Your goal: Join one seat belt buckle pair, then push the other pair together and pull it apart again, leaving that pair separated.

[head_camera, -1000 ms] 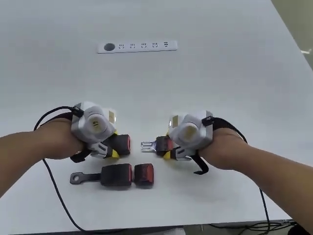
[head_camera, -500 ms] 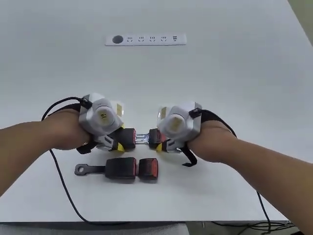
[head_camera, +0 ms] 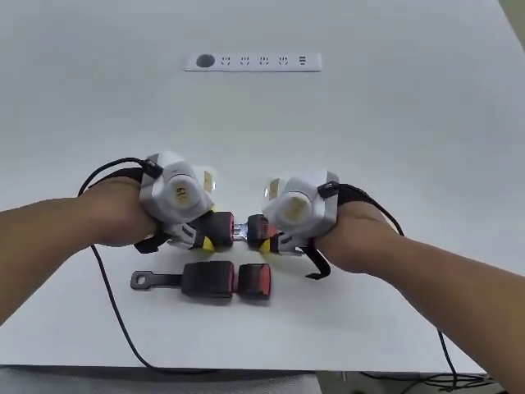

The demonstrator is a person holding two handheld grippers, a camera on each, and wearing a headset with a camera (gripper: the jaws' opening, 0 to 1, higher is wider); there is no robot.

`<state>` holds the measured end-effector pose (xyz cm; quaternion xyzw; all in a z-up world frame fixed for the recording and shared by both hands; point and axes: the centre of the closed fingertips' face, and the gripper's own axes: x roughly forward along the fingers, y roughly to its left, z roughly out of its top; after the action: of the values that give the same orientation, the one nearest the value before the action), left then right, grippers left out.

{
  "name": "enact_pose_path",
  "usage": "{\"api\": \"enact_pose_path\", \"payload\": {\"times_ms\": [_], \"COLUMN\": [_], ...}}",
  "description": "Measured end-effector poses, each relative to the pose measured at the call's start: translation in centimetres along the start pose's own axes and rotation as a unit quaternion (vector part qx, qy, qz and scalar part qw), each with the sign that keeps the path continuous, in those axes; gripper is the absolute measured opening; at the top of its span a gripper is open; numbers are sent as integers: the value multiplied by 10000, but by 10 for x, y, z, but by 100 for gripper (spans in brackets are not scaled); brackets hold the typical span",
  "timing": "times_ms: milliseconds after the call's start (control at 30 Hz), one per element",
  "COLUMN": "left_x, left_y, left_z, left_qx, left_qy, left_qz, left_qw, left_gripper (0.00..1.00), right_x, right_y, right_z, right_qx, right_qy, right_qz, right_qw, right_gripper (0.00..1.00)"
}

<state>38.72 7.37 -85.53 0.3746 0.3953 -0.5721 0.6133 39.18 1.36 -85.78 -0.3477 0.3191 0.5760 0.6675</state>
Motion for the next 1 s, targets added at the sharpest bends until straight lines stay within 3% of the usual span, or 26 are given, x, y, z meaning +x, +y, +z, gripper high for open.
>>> {"api": "enact_pose_path", "payload": {"times_ms": [267,333,400,1000], "left_x": [0,0,0,0], "left_y": [0,0,1,-1], "left_z": [1,1,1,0], "left_qx": [16,31,29,-3], "left_qy": [-15,-7,5,14], "left_qz": [-10,-15,-12,-2], "left_qw": [10000,10000,10000,10000], "left_gripper": [33,33,33,34], "right_x": [3,8,11,6], "right_y": [-2,0,0,1], "right_z": [4,13,17,8], "right_qx": [-2,32,-18,8], "right_qy": [18,-64,54,57], "right_qz": [10,37,-11,-39], "right_qw": [10000,10000,10000,10000], "right_gripper": [31,30,30,32]}}
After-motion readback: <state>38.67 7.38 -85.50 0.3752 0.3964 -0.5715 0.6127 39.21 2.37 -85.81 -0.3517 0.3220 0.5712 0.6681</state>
